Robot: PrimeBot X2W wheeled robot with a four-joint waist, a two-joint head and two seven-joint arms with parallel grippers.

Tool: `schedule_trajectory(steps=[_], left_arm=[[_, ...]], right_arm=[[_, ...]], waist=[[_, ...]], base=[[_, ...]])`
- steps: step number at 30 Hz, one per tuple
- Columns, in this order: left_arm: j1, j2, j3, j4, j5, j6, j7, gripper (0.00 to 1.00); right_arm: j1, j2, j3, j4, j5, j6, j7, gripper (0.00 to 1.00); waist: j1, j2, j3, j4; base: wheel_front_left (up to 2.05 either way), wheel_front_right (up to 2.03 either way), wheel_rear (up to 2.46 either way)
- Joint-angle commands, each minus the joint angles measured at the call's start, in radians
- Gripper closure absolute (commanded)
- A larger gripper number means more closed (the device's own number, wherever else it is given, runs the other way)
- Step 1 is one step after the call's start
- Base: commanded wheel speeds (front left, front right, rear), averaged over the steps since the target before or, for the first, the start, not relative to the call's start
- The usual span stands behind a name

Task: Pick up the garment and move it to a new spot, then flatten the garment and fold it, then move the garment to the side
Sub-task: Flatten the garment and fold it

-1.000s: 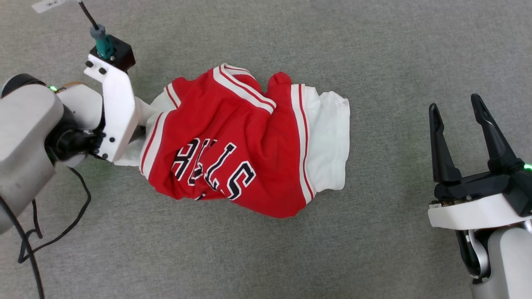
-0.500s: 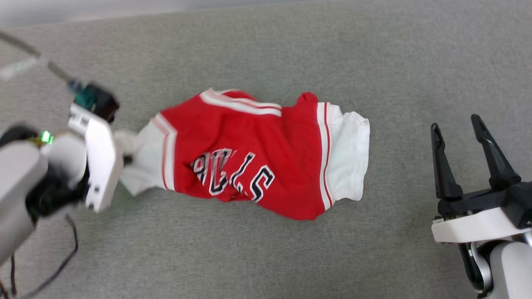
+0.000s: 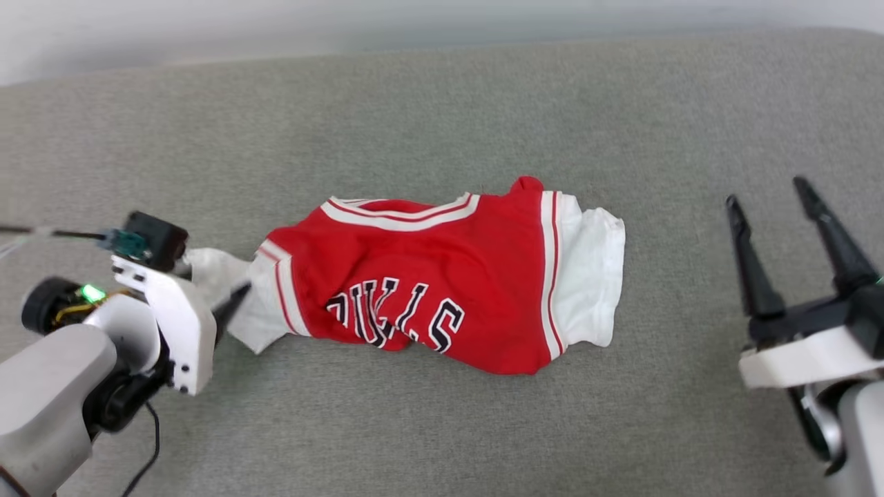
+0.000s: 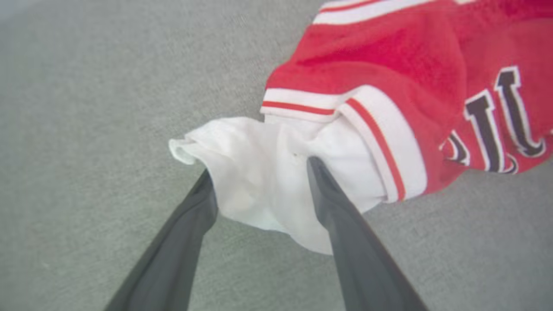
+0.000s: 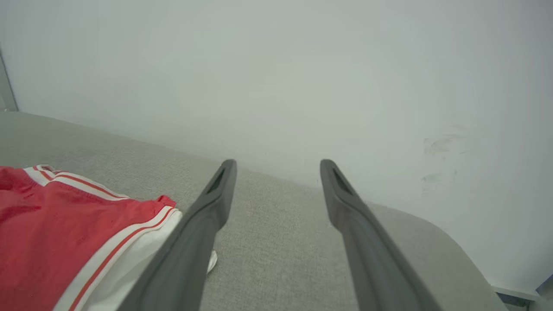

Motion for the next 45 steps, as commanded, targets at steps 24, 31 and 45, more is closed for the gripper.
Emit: schedule_trajectory(steps=[24, 31, 45], left_arm=[[0.509, -0.289, 0.679, -0.381, 0.56, 0.444, -0.416, 0.0], [0.629, -0.479, 0.852, -0.415, 0.72, 0.361, -0.416, 0.0], [0.66, -0.72, 1.07, -0.36, 0.913, 0.13, -0.416, 0.0]], right_arm=[[-0.6, -0.489, 0.655, 0.135, 0.584, 0.0, 0.898, 0.0], [-0.698, -0.478, 0.792, 0.236, 0.697, 0.0, 1.097, 0.0], [-0.647, -0.403, 0.972, 0.422, 0.767, 0.001, 0.919, 1.0]], waist=[[0.0, 0.0, 0.008, 0.144], [0.0, 0.0, 0.064, 0.182], [0.0, 0.0, 0.103, 0.183]], base=[[0.0, 0.0, 0.0], [0.0, 0.0, 0.0], [0.0, 0.0, 0.0]])
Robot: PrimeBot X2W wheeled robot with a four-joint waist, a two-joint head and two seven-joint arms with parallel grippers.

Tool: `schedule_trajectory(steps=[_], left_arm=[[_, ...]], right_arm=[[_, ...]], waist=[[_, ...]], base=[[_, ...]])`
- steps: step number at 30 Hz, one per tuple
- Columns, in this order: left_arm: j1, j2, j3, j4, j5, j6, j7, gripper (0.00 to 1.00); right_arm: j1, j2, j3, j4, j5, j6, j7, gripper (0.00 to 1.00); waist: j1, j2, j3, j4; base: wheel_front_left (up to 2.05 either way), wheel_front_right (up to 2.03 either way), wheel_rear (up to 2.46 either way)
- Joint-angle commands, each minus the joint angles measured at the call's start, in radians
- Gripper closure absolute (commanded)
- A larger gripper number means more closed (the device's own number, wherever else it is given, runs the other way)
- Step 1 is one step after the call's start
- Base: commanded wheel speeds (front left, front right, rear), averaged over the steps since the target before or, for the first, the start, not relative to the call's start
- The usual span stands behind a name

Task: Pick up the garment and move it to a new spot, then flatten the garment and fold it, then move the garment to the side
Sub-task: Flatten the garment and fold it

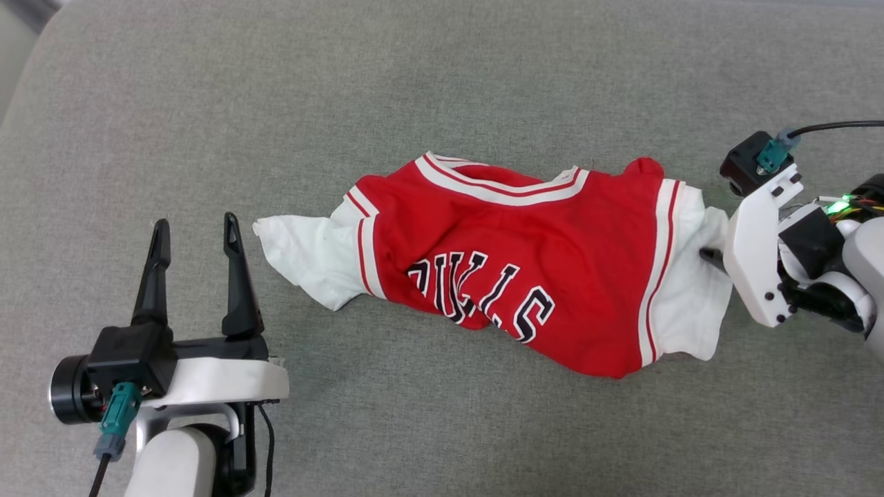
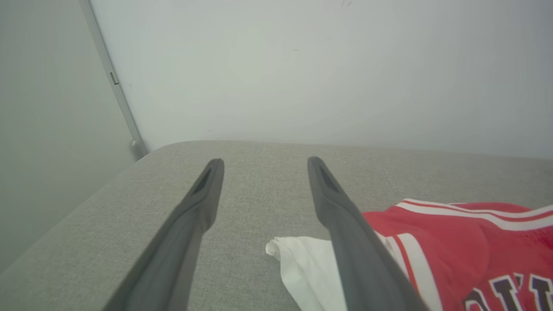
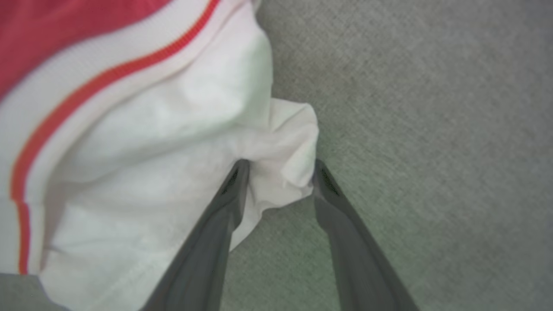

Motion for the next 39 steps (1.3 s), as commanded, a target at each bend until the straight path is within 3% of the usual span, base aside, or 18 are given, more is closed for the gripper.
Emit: schedule_trajectory(steps=[1, 8, 13, 17, 25, 29, 30, 31, 39], left_arm=[[0.014, -0.007, 0.015, 0.006, 0.011, -0.01, -0.003, 0.0], [0.062, -0.048, 0.082, 0.011, 0.058, -0.057, -0.003, 0.0], [0.096, -0.071, 0.117, 0.01, 0.079, -0.081, -0.003, 0.0], [0.104, -0.083, 0.132, 0.014, 0.088, -0.101, -0.003, 0.0], [0.09, -0.102, 0.143, 0.047, 0.108, -0.137, -0.003, 0.0], [0.089, -0.104, 0.15, 0.063, 0.116, -0.148, -0.003, 0.0], [0.088, -0.1, 0.154, 0.066, 0.122, -0.153, -0.003, 0.0], [0.087, -0.096, 0.158, 0.069, 0.125, -0.158, -0.003, 0.0], [0.029, -0.031, 0.154, 0.123, 0.147, -0.214, -0.002, 0.0]], right_arm=[[0.03, 0.013, 0.02, 0.009, 0.007, 0.003, -0.028, 1.0], [-0.005, -0.12, 0.018, -0.102, 0.032, 0.001, -0.166, 1.0], [0.064, -0.242, -0.025, -0.153, 0.105, 0.001, -0.181, 1.0], [0.164, -0.305, -0.053, -0.145, 0.158, 0.001, -0.166, 1.0], [0.38, -0.279, -0.075, 0.0, 0.196, 0.001, -0.16, 1.0], [0.404, -0.246, -0.105, 0.028, 0.191, 0.001, -0.207, 1.0], [0.401, -0.236, -0.122, 0.029, 0.187, 0.001, -0.23, 0.71], [0.396, -0.229, -0.137, 0.026, 0.177, 0.001, -0.256, 0.0], [0.369, -0.189, -0.339, -0.005, -0.01, 0.001, -0.602, 0.0]], waist=[[0.0, 0.0, -0.018, -0.015], [0.0, 0.0, -0.085, -0.064], [0.0, 0.0, -0.111, -0.094], [0.0, 0.0, -0.113, -0.101], [0.0, 0.0, -0.117, -0.09], [0.0, 0.0, -0.133, -0.093], [0.0, 0.0, -0.14, -0.096], [0.0, 0.0, -0.148, -0.099], [0.0, 0.0, -0.191, -0.12]], base=[[0.0, 0.0, 0.0], [0.0, 0.0, 0.0], [0.0, 0.0, 0.0], [0.0, 0.0, 0.0], [0.0, 0.0, 0.0], [0.0, 0.0, 0.0], [0.0, 0.0, 0.0], [0.0, 0.0, 0.0], [0.0, 0.0, 0.0]])
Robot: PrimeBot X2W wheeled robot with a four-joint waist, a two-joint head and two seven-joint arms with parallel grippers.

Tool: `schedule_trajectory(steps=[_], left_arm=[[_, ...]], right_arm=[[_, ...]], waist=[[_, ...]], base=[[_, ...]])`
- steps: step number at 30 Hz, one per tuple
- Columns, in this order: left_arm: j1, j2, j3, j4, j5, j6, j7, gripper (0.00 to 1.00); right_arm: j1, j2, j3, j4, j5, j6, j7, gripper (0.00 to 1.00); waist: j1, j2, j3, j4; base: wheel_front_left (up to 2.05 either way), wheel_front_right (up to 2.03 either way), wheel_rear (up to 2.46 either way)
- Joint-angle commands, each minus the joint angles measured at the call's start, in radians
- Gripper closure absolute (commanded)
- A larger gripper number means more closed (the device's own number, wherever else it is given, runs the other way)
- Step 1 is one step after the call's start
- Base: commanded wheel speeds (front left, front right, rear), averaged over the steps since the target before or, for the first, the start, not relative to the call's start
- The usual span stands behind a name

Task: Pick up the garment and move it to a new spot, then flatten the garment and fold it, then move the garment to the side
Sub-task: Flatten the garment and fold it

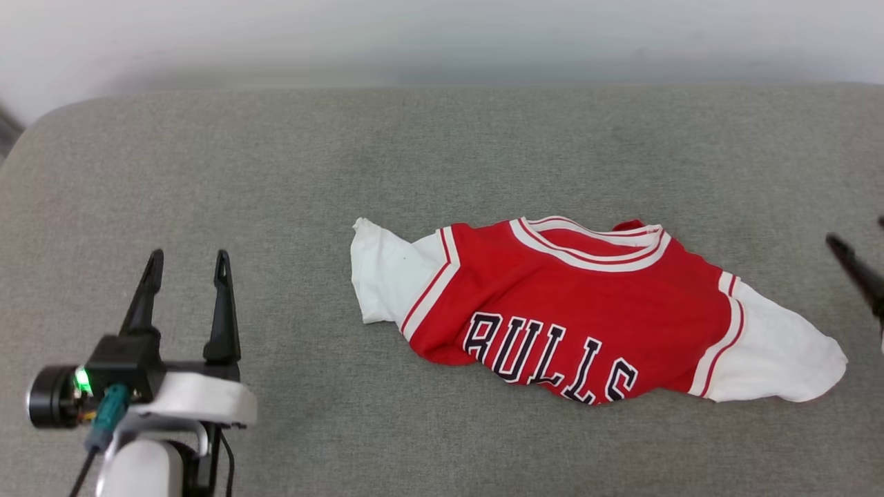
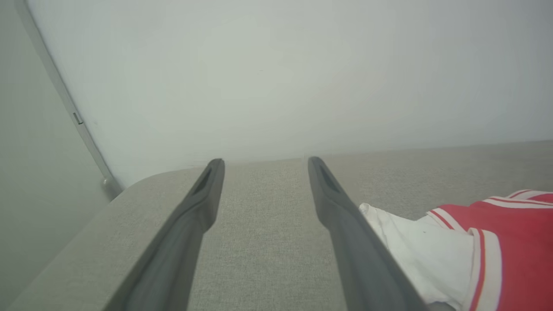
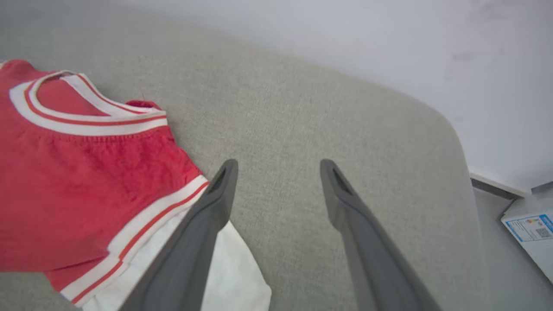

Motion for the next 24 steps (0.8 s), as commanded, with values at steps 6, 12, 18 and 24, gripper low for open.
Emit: schedule_trajectory(steps=[6, 12, 18, 24], left_arm=[[-0.124, 0.078, -0.046, 0.026, -0.021, -0.069, 0.132, 0.0], [-0.264, 0.183, -0.173, 0.004, -0.111, -0.101, 0.367, 0.0], [-0.401, 0.333, -0.411, -0.04, -0.335, -0.101, 0.652, 0.0], [-0.535, 0.459, -0.627, -0.054, -0.555, -0.102, 0.926, 0.0]], right_arm=[[0.061, 0.113, -0.191, -0.038, -0.18, -0.001, -0.156, 0.0], [0.16, 0.248, -0.385, -0.161, -0.377, -0.001, -0.198, 0.0], [0.249, 0.355, -0.505, -0.323, -0.515, -0.001, -0.16, 0.0], [0.287, 0.405, -0.537, -0.424, -0.572, -0.001, -0.115, 0.0]], waist=[[0.0, 0.0, -0.008, -0.02], [0.0, 0.0, 0.006, -0.037], [0.0, 0.0, 0.035, -0.057], [0.0, 0.0, 0.078, -0.083]], base=[[0.0, 0.0, 0.0], [0.0, 0.0, 0.0], [0.0, 0.0, 0.0], [0.0, 0.0, 0.0]])
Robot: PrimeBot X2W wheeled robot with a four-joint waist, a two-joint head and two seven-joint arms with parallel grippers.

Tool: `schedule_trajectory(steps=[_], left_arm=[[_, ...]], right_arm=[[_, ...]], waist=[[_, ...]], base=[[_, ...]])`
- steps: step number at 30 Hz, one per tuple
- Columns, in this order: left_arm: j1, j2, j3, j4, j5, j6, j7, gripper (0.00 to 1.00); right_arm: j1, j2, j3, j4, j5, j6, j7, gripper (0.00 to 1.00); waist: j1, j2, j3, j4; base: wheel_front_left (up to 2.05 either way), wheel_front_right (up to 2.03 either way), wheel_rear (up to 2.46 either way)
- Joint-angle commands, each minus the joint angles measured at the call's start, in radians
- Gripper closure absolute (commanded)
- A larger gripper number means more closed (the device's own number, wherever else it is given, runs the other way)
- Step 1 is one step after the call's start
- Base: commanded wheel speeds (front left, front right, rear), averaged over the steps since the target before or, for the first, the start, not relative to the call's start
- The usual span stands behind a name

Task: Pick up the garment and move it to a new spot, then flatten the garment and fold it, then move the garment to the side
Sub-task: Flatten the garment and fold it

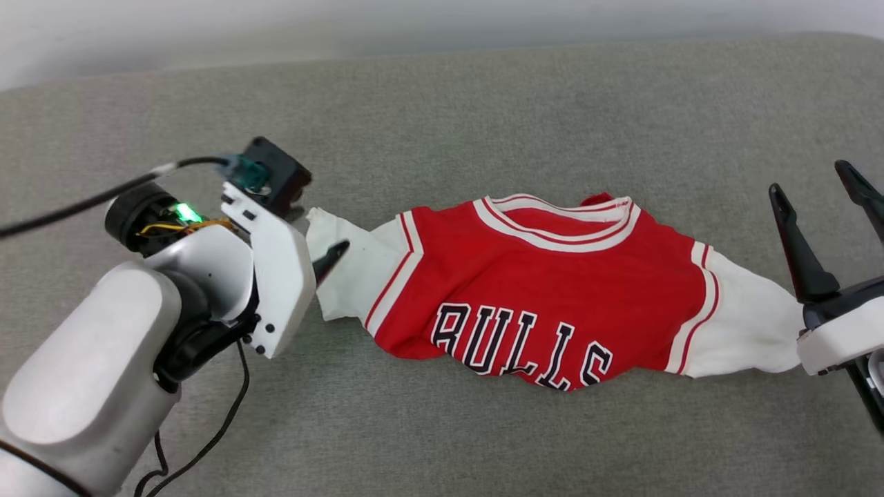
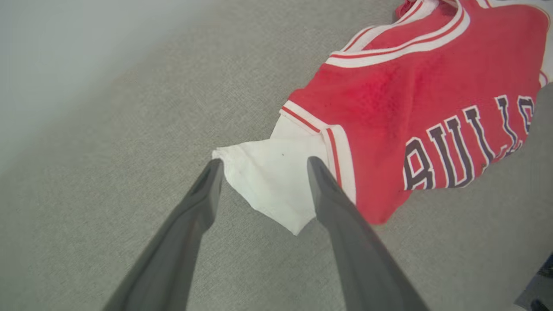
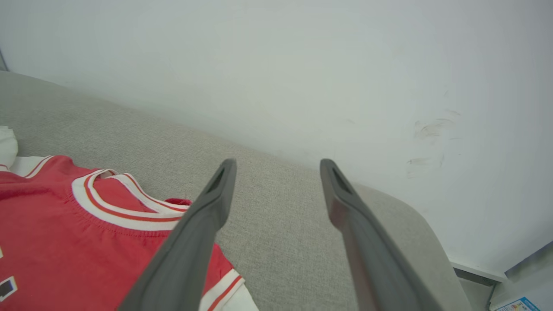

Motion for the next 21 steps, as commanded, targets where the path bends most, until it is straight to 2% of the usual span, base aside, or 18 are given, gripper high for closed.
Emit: schedule_trajectory(steps=[1, 6, 13, 14, 15, 16, 17, 18, 21], left_arm=[[-0.02, 0.012, -0.025, 0.005, -0.024, 0.0, 0.03, 0.0], [-0.107, 0.068, -0.167, 0.034, -0.126, 0.0, 0.159, 0.0], [-0.178, 0.104, -0.344, 0.123, -0.178, 0.0, 0.22, 0.0], [-0.187, 0.116, -0.415, 0.174, -0.199, 0.0, 0.232, 0.0], [-0.185, 0.118, -0.437, 0.188, -0.206, 0.0, 0.233, 0.0], [-0.181, 0.122, -0.455, 0.201, -0.22, 0.0, 0.237, 0.08], [-0.185, 0.124, -0.47, 0.208, -0.225, 0.0, 0.228, 0.75], [-0.191, 0.125, -0.479, 0.215, -0.222, 0.002, 0.213, 1.0], [-0.219, 0.13, -0.511, 0.202, -0.216, 0.002, 0.162, 1.0]], right_arm=[[0.011, 0.01, -0.002, -0.011, -0.002, -0.001, 0.003, 0.0], [-0.008, 0.028, 0.008, -0.034, -0.015, -0.001, 0.012, 0.0], [-0.043, 0.047, 0.032, -0.018, -0.019, -0.001, -0.003, 0.0], [-0.055, 0.053, 0.037, -0.008, -0.021, -0.001, -0.013, 0.0], [-0.057, 0.054, 0.038, -0.003, -0.021, -0.001, -0.016, 0.0], [-0.058, 0.054, 0.038, 0.002, -0.022, -0.001, -0.018, 0.0], [-0.06, 0.054, 0.037, 0.006, -0.023, -0.001, -0.022, 0.0], [-0.062, 0.055, 0.036, 0.009, -0.024, -0.001, -0.025, 0.0], [-0.057, 0.056, 0.028, 0.023, -0.027, -0.001, -0.031, 0.0]], waist=[[0.0, 0.0, 0.016, -0.013], [0.0, 0.0, 0.057, -0.044], [0.0, 0.0, 0.105, -0.081], [0.0, 0.0, 0.119, -0.09], [0.0, 0.0, 0.121, -0.091], [0.0, 0.0, 0.123, -0.092], [0.0, 0.0, 0.124, -0.092], [0.0, 0.0, 0.124, -0.09], [0.0, 0.0, 0.112, -0.078]], base=[[0.0, 0.0, 0.0], [0.0, 0.0, 0.0], [0.0, 0.0, 0.0], [0.0, 0.0, 0.0], [0.0, 0.0, 0.0], [0.0, 0.0, 0.0], [0.0, 0.0, 0.0], [0.0, 0.0, 0.0], [0.0, 0.0, 0.0]])
